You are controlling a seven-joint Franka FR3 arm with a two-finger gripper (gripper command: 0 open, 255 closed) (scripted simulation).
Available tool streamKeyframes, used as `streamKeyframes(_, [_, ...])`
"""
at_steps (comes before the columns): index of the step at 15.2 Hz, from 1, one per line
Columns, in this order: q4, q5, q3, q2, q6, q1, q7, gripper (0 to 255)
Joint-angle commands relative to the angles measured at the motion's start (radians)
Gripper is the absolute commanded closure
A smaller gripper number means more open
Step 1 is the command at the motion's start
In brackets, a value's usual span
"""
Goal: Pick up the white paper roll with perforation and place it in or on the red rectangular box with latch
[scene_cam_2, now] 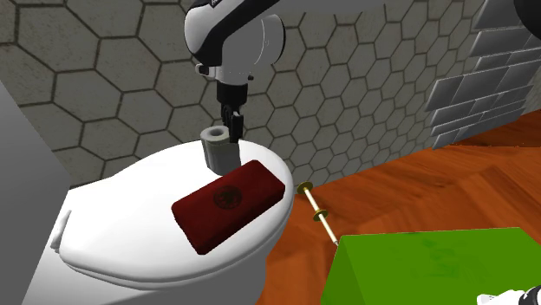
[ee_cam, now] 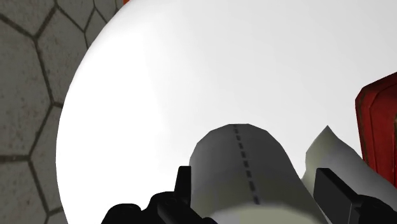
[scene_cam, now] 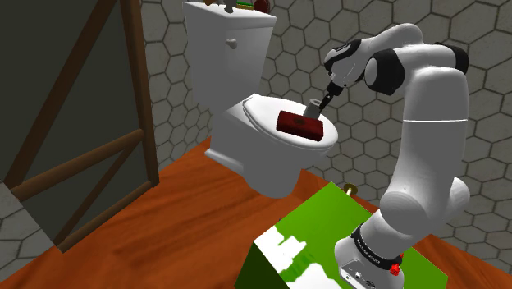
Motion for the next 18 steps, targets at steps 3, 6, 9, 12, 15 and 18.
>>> streamKeyframes(3, [0.004,-0.004,-0.001,-0.005,-0.008,0.002,0.003,255])
streamKeyframes(6, [0.020,-0.016,-0.009,-0.021,-0.038,0.005,0.015,255])
streamKeyframes(9, [0.039,-0.028,-0.016,-0.036,-0.068,0.006,0.026,255])
streamKeyframes(12, [0.060,-0.039,-0.022,-0.049,-0.100,0.007,0.037,255])
streamKeyframes(15, [0.084,-0.049,-0.027,-0.060,-0.132,0.007,0.047,255])
streamKeyframes(18, [0.111,-0.058,-0.031,-0.069,-0.165,0.005,0.058,255])
